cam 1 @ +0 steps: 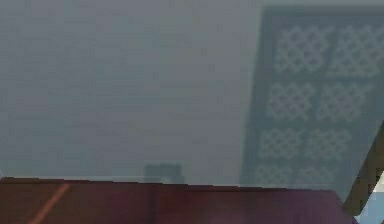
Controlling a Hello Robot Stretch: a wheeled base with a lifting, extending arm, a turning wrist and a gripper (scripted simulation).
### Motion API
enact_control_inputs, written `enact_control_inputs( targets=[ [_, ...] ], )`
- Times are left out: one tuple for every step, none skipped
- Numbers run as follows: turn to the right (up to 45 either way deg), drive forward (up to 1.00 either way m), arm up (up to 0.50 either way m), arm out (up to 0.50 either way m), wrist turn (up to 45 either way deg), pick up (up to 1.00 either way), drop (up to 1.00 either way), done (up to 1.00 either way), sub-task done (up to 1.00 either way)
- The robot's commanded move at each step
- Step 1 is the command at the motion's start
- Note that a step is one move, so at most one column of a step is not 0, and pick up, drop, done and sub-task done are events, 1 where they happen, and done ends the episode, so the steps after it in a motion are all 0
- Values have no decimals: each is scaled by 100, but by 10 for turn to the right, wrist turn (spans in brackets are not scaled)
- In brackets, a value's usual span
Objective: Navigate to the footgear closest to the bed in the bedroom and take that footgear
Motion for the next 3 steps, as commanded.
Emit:
enact_control_inputs(
  targets=[
    [0, 75, 0, 0, 0, 0, 0, 0, 0],
    [450, 0, 0, 0, 0, 0, 0, 0, 0],
    [450, 0, 0, 0, 0, 0, 0, 0, 0]
  ],
)
